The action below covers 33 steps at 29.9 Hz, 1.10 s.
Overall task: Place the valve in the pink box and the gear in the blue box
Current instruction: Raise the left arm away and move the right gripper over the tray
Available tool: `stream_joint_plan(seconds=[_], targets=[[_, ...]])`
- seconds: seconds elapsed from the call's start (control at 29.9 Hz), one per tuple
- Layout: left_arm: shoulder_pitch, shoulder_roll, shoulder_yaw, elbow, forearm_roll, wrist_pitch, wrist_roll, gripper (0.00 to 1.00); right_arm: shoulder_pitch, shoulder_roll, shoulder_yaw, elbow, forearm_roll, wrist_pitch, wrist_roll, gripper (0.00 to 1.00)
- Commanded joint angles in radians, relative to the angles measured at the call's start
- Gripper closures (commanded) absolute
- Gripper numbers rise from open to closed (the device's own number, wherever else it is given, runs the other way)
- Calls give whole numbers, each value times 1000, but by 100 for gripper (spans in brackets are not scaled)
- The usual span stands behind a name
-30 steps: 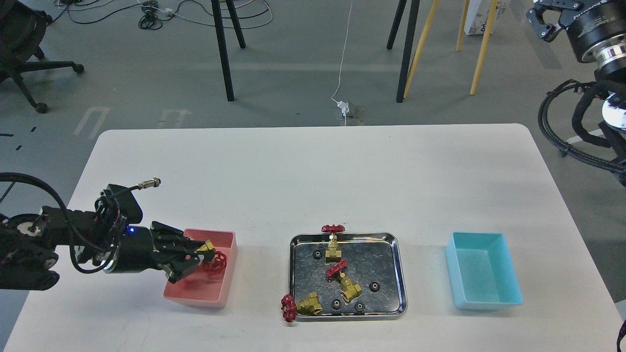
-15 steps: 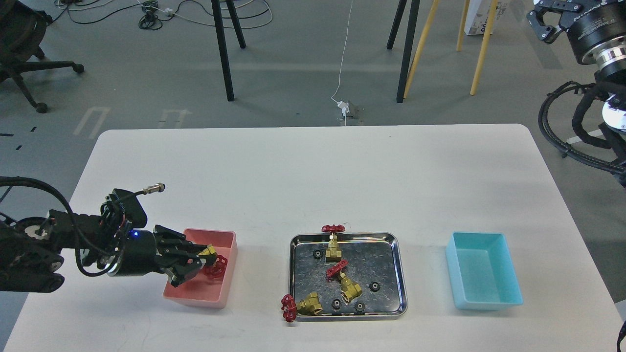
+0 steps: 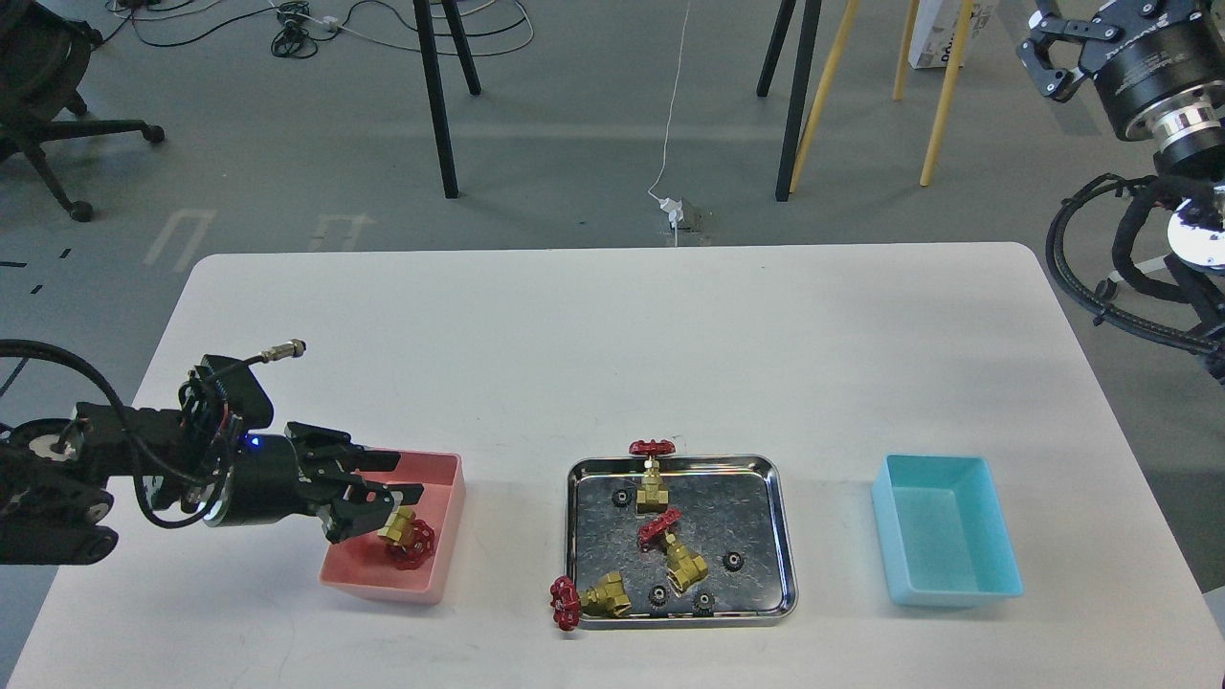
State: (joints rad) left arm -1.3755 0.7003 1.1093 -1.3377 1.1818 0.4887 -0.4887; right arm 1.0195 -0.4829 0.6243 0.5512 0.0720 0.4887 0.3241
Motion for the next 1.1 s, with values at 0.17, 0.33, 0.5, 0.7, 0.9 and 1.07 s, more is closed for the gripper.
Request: stream_joint_plan(seconds=[0.17, 0.33, 0.5, 0.7, 0.9, 1.07], targets=[[7, 226, -487, -75, -13, -261, 0, 38, 110, -45, -252, 142, -599, 0, 9, 1], [119, 239, -860, -83, -247, -498, 0, 37, 100, -48, -262, 330, -1002, 0, 9, 1], [249, 151, -1155, -87, -537, -634, 0, 37, 71, -63, -379, 568, -1354, 0, 9, 1], [447, -43, -1434, -61, -634, -648, 0, 35, 175, -62, -660, 748, -1636, 0, 32, 1], [495, -260, -1493, 55, -636, -639, 0, 35, 366, -19, -1003, 840, -1801, 0, 138, 1], [526, -329, -1494, 109, -636, -637, 0, 33, 381, 46, -1067, 839, -1954, 0, 165, 1]])
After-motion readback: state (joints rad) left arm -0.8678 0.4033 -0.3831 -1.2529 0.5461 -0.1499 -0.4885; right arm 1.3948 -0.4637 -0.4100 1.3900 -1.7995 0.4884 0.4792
